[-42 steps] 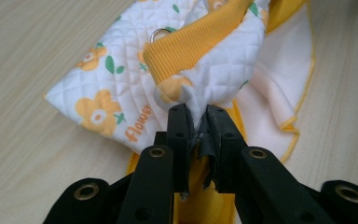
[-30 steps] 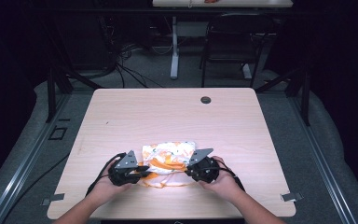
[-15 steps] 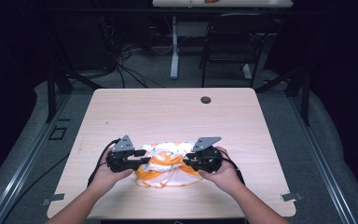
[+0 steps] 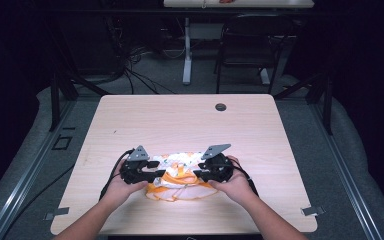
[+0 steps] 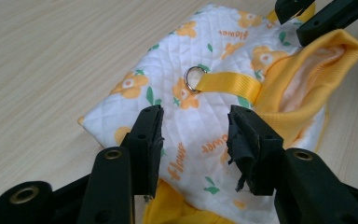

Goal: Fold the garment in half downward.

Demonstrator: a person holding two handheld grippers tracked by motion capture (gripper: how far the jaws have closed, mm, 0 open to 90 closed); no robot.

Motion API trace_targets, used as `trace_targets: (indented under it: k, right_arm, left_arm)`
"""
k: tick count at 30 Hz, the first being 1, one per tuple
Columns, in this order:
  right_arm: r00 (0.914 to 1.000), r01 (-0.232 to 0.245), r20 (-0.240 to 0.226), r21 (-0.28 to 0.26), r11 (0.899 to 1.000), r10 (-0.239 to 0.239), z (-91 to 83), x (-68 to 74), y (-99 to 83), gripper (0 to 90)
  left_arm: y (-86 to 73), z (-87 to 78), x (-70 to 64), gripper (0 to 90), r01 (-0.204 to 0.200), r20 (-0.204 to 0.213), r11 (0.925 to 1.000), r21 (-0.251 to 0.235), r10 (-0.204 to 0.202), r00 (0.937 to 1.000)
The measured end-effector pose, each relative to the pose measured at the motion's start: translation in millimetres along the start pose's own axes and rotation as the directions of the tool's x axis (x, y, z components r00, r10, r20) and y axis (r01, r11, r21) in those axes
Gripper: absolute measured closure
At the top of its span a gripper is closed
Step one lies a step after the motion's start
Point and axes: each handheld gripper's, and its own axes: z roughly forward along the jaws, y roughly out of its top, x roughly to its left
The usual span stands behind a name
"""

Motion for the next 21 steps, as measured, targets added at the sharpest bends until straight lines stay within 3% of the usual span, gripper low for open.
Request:
trace_targets:
  k: [5, 8, 16, 19, 21]
  right_arm:
    - [0.9997, 0.013, -0.023, 0.049, 0.999, -0.012, 7.1, 5.6, -7.8, 62.0]
    - [0.9995, 0.018, -0.029, 0.074, 0.997, -0.016, 10.8, 8.8, -14.4, 61.3]
    - [0.9990, 0.035, -0.032, 0.106, 0.994, -0.032, 16.5, 15.8, -26.2, 61.4]
    - [0.9978, 0.065, -0.020, 0.117, 0.991, -0.063, 16.4, 19.4, -27.3, 61.9]
    - [0.9972, 0.074, -0.009, 0.115, 0.991, -0.074, 16.3, 21.8, -29.0, 61.9]
  left_arm:
    - [-7.5, 0.8, -8.0, 46.4, -0.036, 0.033, 0.9993, 0.012, 0.036, 0.9988]
    - [-11.4, 0.7, -13.1, 45.0, -0.077, 0.025, 0.9966, 0.027, 0.076, 0.9968]
    - [-15.5, 4.7, -10.6, 40.6, -0.096, -0.004, 0.9928, 0.071, 0.096, 0.9953]
    - [-19.9, 8.5, -10.2, 41.1, -0.135, -0.028, 0.9837, 0.119, 0.139, 0.9899]
    - [-23.4, 8.4, -10.2, 41.1, -0.129, -0.018, 0.9862, 0.104, 0.132, 0.9912]
